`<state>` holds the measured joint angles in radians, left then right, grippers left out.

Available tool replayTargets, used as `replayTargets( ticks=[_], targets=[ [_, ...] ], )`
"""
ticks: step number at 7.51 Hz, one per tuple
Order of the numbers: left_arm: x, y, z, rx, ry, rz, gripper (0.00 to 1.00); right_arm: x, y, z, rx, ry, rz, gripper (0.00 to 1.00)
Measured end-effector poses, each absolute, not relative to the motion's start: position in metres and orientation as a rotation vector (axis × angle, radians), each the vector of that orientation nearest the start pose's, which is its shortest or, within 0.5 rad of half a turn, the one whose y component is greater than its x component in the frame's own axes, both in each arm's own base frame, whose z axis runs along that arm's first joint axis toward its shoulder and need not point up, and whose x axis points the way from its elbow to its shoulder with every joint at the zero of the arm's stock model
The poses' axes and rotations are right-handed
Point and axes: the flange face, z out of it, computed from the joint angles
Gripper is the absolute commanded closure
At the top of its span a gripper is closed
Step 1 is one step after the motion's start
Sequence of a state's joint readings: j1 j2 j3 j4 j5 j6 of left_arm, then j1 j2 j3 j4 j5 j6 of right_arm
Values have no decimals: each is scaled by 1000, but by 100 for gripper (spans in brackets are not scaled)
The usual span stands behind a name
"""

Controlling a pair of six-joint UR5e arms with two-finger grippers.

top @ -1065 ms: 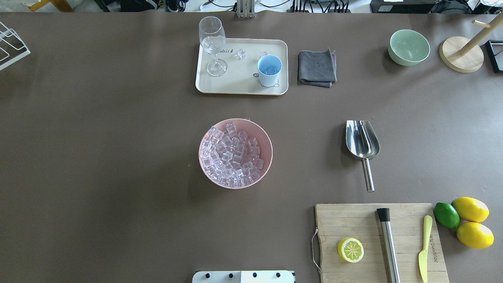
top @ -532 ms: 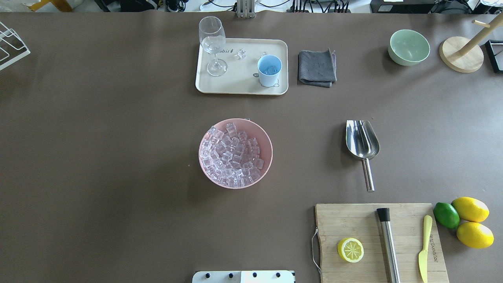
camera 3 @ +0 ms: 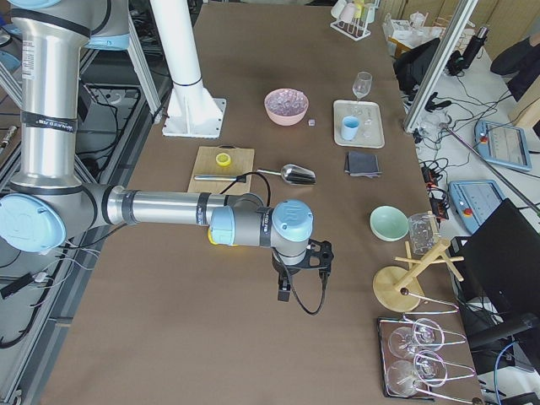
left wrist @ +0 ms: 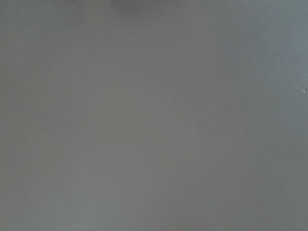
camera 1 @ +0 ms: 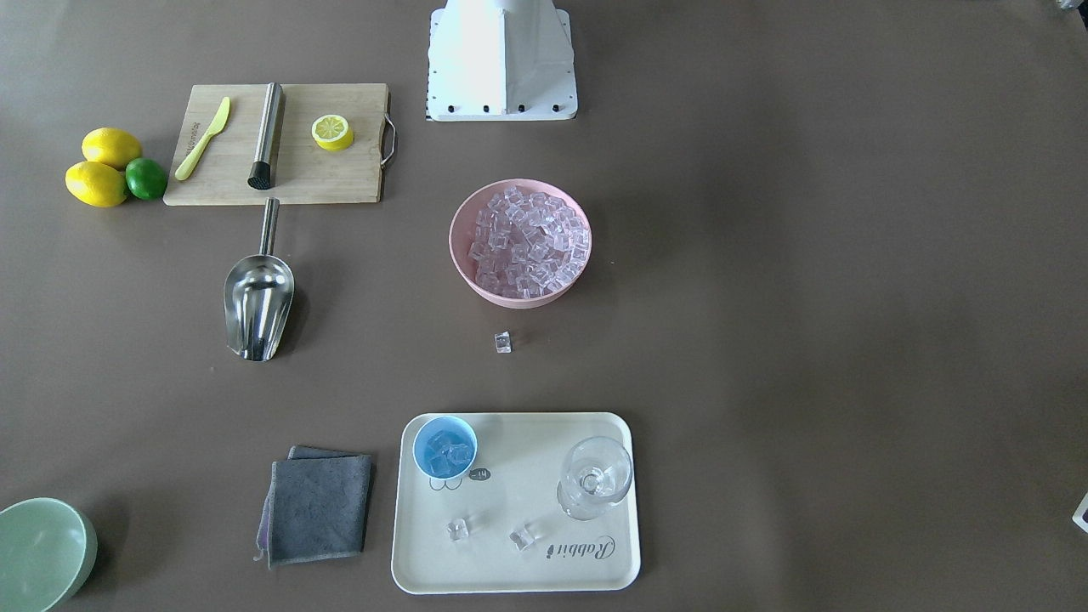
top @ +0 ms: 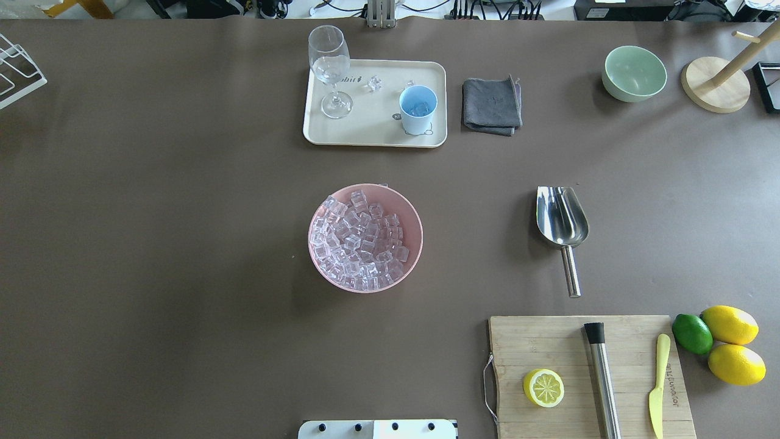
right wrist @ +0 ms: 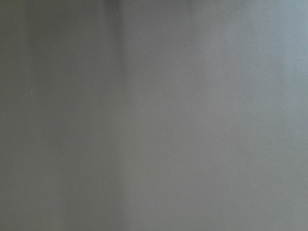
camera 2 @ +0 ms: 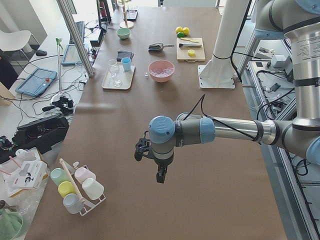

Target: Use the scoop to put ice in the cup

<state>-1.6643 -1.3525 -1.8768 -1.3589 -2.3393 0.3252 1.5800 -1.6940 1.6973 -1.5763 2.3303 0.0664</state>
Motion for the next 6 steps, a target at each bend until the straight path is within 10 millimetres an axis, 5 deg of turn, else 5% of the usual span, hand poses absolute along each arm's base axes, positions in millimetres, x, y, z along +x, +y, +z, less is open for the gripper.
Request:
replayTargets(
  ticks=[6],
  targets=[
    [-100, -384, 626, 46, 776, 175, 2, 69, -439, 660, -18, -750, 66, 0]
  ],
)
